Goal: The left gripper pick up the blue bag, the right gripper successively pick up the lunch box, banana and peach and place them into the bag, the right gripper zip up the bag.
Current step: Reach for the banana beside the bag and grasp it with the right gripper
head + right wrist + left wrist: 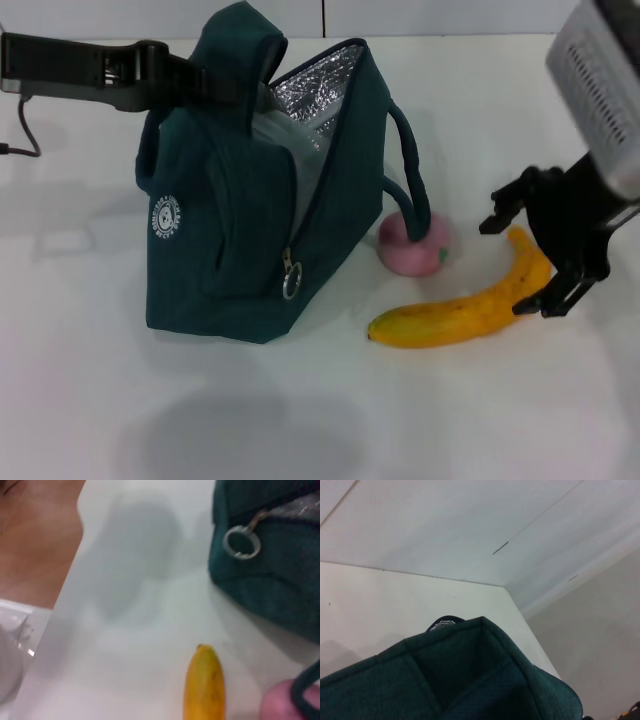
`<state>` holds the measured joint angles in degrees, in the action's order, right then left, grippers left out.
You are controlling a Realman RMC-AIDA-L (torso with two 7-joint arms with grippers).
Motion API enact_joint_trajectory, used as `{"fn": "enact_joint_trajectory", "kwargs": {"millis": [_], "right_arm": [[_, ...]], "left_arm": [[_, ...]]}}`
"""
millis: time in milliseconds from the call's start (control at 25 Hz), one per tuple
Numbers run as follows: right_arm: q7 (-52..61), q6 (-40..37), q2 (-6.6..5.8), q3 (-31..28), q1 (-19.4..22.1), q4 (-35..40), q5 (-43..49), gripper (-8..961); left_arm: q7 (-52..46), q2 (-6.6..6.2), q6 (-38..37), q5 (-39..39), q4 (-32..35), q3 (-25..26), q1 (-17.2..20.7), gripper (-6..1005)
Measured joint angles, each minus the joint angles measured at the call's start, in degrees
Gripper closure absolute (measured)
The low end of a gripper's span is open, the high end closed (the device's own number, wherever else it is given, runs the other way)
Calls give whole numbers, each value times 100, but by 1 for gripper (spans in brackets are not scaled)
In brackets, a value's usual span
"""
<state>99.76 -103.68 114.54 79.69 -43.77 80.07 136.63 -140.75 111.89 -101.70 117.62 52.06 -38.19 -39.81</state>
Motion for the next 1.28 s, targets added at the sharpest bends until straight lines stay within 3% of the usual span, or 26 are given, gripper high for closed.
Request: {"fn": "enact_joint_trajectory", "kwargs": {"millis": [800, 1280], "right_arm": [[-54, 902, 93, 961, 30, -914, 258, 85], [-116, 1329, 94, 1157, -6, -1314, 258, 103]], "left_arm": [[20, 8, 9, 7, -29, -5, 20, 962], [37, 16, 10, 7, -30, -4, 12, 963]]}}
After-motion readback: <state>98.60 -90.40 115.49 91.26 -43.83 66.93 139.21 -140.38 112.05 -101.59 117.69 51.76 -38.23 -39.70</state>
